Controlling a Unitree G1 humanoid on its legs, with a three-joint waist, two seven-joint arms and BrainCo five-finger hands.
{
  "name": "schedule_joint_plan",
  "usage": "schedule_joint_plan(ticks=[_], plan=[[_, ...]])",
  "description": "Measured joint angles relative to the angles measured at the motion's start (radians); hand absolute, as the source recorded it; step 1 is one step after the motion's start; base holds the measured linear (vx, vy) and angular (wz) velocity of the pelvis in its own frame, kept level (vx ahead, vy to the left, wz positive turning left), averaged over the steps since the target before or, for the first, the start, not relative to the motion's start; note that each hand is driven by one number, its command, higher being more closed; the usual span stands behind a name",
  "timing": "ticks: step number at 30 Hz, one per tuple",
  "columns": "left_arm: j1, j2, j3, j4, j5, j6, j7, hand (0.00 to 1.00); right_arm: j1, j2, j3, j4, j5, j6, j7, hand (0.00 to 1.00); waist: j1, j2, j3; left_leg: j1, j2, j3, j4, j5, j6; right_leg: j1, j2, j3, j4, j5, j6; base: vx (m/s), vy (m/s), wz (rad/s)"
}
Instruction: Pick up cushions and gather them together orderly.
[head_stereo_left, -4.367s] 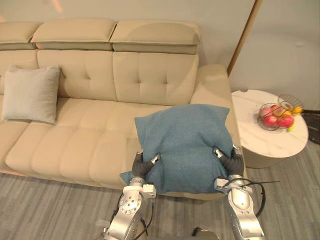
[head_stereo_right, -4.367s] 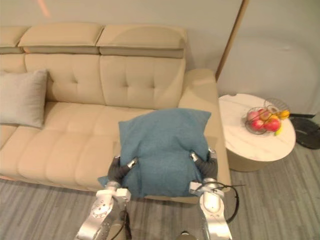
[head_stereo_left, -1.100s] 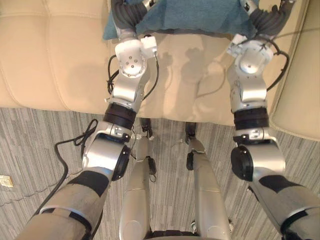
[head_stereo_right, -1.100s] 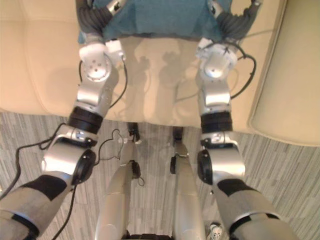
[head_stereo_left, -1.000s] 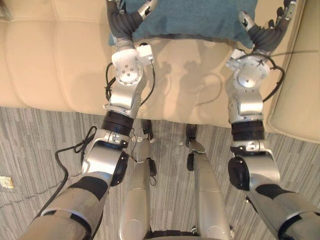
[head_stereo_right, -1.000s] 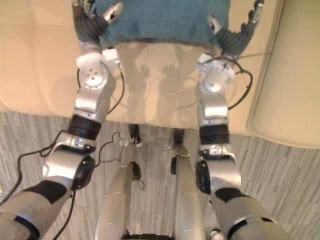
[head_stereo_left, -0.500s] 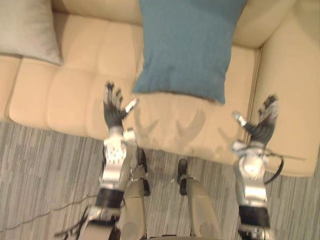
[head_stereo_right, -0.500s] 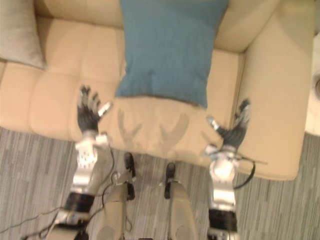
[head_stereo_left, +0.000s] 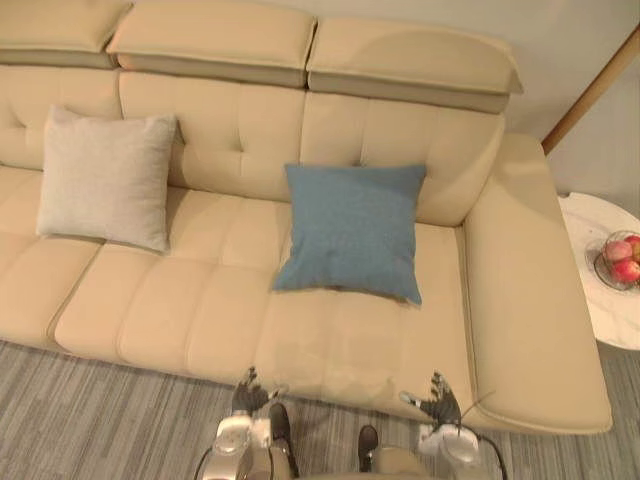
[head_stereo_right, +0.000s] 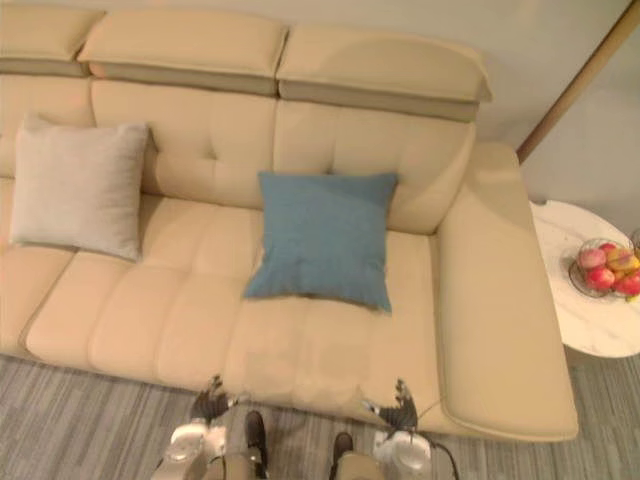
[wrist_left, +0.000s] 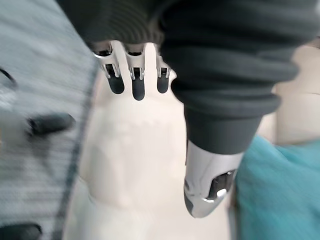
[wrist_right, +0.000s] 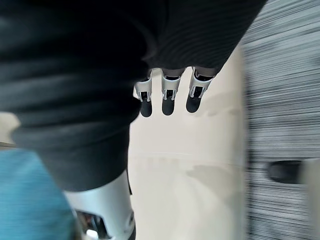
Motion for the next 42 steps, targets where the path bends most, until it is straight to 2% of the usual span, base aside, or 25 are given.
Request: schedule_joint_plan(ticks=[4, 11, 14, 16, 18, 19, 21, 22, 23, 24, 25, 26, 27, 28, 29, 30, 31, 33, 34, 35, 37, 38, 39, 40, 42], plan=[[0.007, 0.023, 0.000, 0.033, 0.020, 0.000, 0.000, 0.00, -0.014, 0.000, -0.018, 0.039, 0.000, 0.005, 0.005, 0.00, -0.002, -0.002, -0.014, 0.043, -0.015, 0.000, -0.012, 0.000, 0.000, 0.048, -0.006, 0.003, -0.026, 0.004, 0.009, 0.05, 0.016, 0.00], [0.006, 0.024, -0.002, 0.068, 0.021, -0.001, -0.001, 0.00, -0.064, -0.008, -0.029, 0.117, 0.001, 0.020, 0.004, 0.00, -0.002, -0.011, -0.012, 0.035, -0.017, 0.022, -0.013, 0.000, 0.003, 0.013, -0.007, 0.047, -0.016, 0.018, 0.016, -0.05, 0.026, -0.16], [-0.030, 0.032, 0.000, 0.067, 0.020, 0.000, 0.001, 0.00, -0.117, -0.007, -0.025, 0.115, 0.002, 0.030, -0.002, 0.00, 0.001, -0.022, 0.017, -0.035, -0.016, 0.056, 0.020, -0.001, 0.027, -0.072, -0.006, 0.085, 0.014, 0.075, 0.037, -0.11, 0.055, -0.44], [-0.065, 0.024, 0.001, 0.052, 0.020, 0.003, 0.002, 0.00, -0.128, -0.008, -0.020, 0.097, 0.003, 0.033, -0.010, 0.00, 0.004, -0.021, 0.039, -0.076, 0.002, 0.066, 0.097, -0.026, 0.059, -0.085, -0.008, 0.087, 0.018, 0.124, 0.068, -0.14, 0.061, -0.10], [-0.074, 0.005, 0.031, 0.004, 0.019, -0.002, 0.002, 0.00, -0.129, 0.001, -0.017, 0.082, 0.004, 0.034, -0.015, 0.00, 0.006, -0.012, 0.047, -0.093, 0.014, 0.067, 0.148, -0.040, 0.080, -0.130, -0.025, 0.073, 0.364, -0.021, 0.073, -0.13, 0.046, 0.20], [-0.071, 0.004, 0.036, -0.009, 0.018, -0.002, 0.002, 0.00, -0.117, 0.006, -0.015, 0.075, 0.004, 0.034, -0.015, 0.00, 0.007, -0.015, 0.042, -0.105, 0.012, 0.052, 0.169, -0.046, 0.090, -0.119, -0.027, 0.075, 0.507, -0.062, 0.111, -0.10, 0.017, 0.36], [-0.062, 0.008, 0.042, -0.024, 0.018, -0.002, 0.003, 0.00, -0.111, 0.014, -0.009, 0.074, 0.004, 0.033, -0.015, 0.00, 0.019, -0.029, 0.032, -0.137, 0.009, 0.047, 0.202, -0.048, 0.092, -0.092, -0.027, 0.088, 0.629, -0.091, 0.152, -0.17, 0.013, 0.15], [-0.058, 0.006, 0.056, -0.026, 0.018, 0.000, 0.003, 0.00, -0.116, 0.013, -0.001, 0.067, 0.004, 0.033, -0.015, 0.00, 0.040, -0.039, 0.025, -0.172, 0.006, 0.050, 0.224, -0.041, 0.090, -0.060, -0.026, 0.103, 0.636, -0.108, 0.177, -0.25, -0.013, -0.09], [-0.053, 0.000, 0.065, -0.031, 0.018, 0.000, 0.004, 0.00, -0.121, 0.012, 0.001, 0.060, 0.004, 0.031, -0.015, 0.00, 0.061, -0.049, 0.020, -0.213, 0.005, 0.057, 0.252, -0.028, 0.084, -0.025, -0.025, 0.115, 0.572, -0.118, 0.155, -0.23, -0.035, -0.13], [-0.050, -0.006, 0.068, -0.032, 0.017, 0.000, 0.006, 0.00, -0.125, 0.012, 0.001, 0.055, 0.004, 0.030, -0.017, 0.00, 0.068, -0.061, 0.012, -0.240, 0.006, 0.059, 0.269, -0.020, 0.084, 0.006, -0.025, 0.113, 0.502, -0.143, 0.125, -0.27, -0.090, -0.10], [-0.045, -0.023, 0.065, -0.032, 0.017, 0.001, 0.013, 0.00, -0.135, 0.008, 0.000, 0.047, 0.005, 0.030, -0.020, 0.00, 0.069, -0.045, 0.019, -0.283, 0.018, 0.056, 0.288, -0.001, 0.081, 0.049, -0.009, 0.092, 0.374, -0.211, 0.056, -0.31, -0.138, -0.12], [-0.041, -0.041, 0.064, -0.031, 0.017, 0.001, 0.020, 0.00, -0.138, 0.008, 0.001, 0.035, 0.005, 0.030, -0.027, 0.00, 0.076, -0.027, 0.026, -0.308, 0.035, 0.054, 0.279, 0.029, 0.074, 0.061, 0.005, 0.068, 0.297, -0.249, 0.022, -0.35, -0.162, -0.14], [-0.035, -0.045, 0.060, -0.028, 0.017, 0.002, 0.021, 0.00, -0.138, 0.009, 0.001, 0.028, 0.005, 0.030, -0.030, 0.00, 0.079, -0.014, 0.033, -0.316, 0.044, 0.052, 0.269, 0.047, 0.071, 0.074, 0.018, 0.058, 0.264, -0.264, 0.007, -0.49, -0.205, -0.07], [-0.033, -0.058, 0.043, -0.016, 0.017, 0.004, 0.021, 0.00, -0.135, 0.003, 0.000, 0.027, 0.005, 0.031, -0.036, 0.00, 0.075, 0.018, 0.049, -0.314, 0.061, 0.039, 0.239, 0.072, 0.045, 0.087, 0.052, 0.049, 0.230, -0.281, -0.011, -0.44, -0.153, 0.26], [-0.031, -0.061, 0.023, -0.014, 0.018, 0.011, 0.021, 0.00, -0.124, -0.001, -0.007, 0.027, 0.006, 0.034, -0.040, 0.00, 0.059, 0.041, 0.053, -0.298, 0.073, 0.025, 0.199, 0.056, 0.023, 0.083, 0.072, 0.017, 0.231, -0.268, -0.031, -0.44, -0.122, 0.52], [-0.029, -0.064, 0.019, -0.013, 0.018, 0.016, 0.021, 0.00, -0.109, 0.003, -0.018, 0.027, 0.006, 0.037, -0.043, 0.00, 0.052, 0.040, 0.055, -0.289, 0.072, 0.028, 0.181, 0.011, -0.038, 0.088, 0.063, -0.004, 0.227, -0.258, -0.045, -0.39, -0.060, 0.63], [-0.033, -0.065, 0.021, -0.025, 0.019, 0.015, 0.021, 0.00, -0.088, 0.013, -0.033, 0.029, 0.008, 0.038, -0.055, 0.00, 0.050, 0.018, 0.059, -0.296, 0.076, 0.031, 0.205, 0.004, -0.030, 0.072, 0.042, -0.033, 0.232, -0.245, -0.067, -0.42, -0.073, 0.46], [-0.029, -0.067, 0.022, -0.030, 0.019, 0.016, 0.022, 0.00, -0.067, 0.000, -0.041, 0.031, 0.011, 0.039, -0.060, 0.00, 0.048, 0.011, 0.055, -0.303, 0.072, 0.028, 0.379, -0.025, 0.013, 0.051, 0.018, -0.045, 0.235, -0.224, -0.069, -0.34, -0.063, 0.20], [-0.024, -0.075, 0.023, -0.030, 0.019, 0.016, 0.022, 0.00, -0.054, -0.009, -0.042, 0.031, 0.011, 0.039, -0.062, 0.00, 0.044, 0.014, 0.050, -0.290, 0.073, 0.014, 0.498, -0.061, 0.015, 0.034, 0.007, -0.042, 0.235, -0.207, -0.066, -0.20, -0.018, 0.08], [-0.021, -0.083, 0.028, -0.026, 0.019, 0.017, 0.022, 0.00, -0.049, -0.011, -0.043, 0.032, 0.010, 0.040, -0.062, 0.00, 0.041, 0.019, 0.046, -0.268, 0.076, -0.016, 0.557, -0.140, 0.001, 0.013, 0.008, -0.038, 0.235, -0.191, -0.062, -0.20, 0.023, 0.04], [-0.025, -0.089, 0.031, -0.004, 0.020, 0.019, 0.021, 0.00, -0.049, 0.000, -0.054, 0.040, 0.010, 0.040, -0.059, 0.00, 0.040, 0.027, 0.042, -0.227, 0.084, -0.058, 0.596, -0.255, -0.026, -0.021, 0.009, -0.035, 0.233, -0.166, -0.054, -0.15, 0.104, -0.03], [-0.026, -0.090, 0.032, 0.009, 0.020, 0.019, 0.021, 0.00, -0.047, 0.007, -0.065, 0.051, 0.010, 0.040, -0.058, 0.00, 0.037, 0.032, 0.039, -0.204, 0.085, -0.063, 0.589, -0.286, -0.034, -0.026, 0.008, -0.032, 0.230, -0.157, -0.047, -0.12, 0.152, -0.11], [-0.031, -0.089, 0.034, 0.031, 0.020, 0.020, 0.021, 0.00, -0.053, 0.010, -0.078, 0.077, 0.010, 0.042, -0.057, 0.00, 0.033, 0.033, 0.038, -0.155, 0.076, -0.064, 0.504, -0.306, -0.030, -0.021, 0.013, -0.021, 0.212, -0.140, -0.031, -0.10, 0.160, -0.18], [-0.033, -0.076, 0.034, 0.041, 0.020, 0.020, 0.021, 0.00, -0.053, 0.028, -0.083, 0.104, 0.010, 0.044, -0.054, 0.00, 0.031, 0.007, 0.025, -0.132, 0.054, -0.041, 0.440, -0.272, -0.017, -0.020, 0.002, 0.006, 0.177, -0.114, -0.015, -0.10, 0.161, -0.24], [-0.021, -0.052, 0.031, 0.057, 0.020, 0.020, 0.022, 0.00, -0.049, 0.041, -0.084, 0.135, 0.010, 0.045, -0.053, 0.00, 0.029, -0.013, -0.001, -0.104, 0.025, -0.020, 0.359, -0.238, -0.002, -0.017, -0.010, 0.031, 0.106, -0.072, 0.004, -0.08, 0.147, -0.29]])
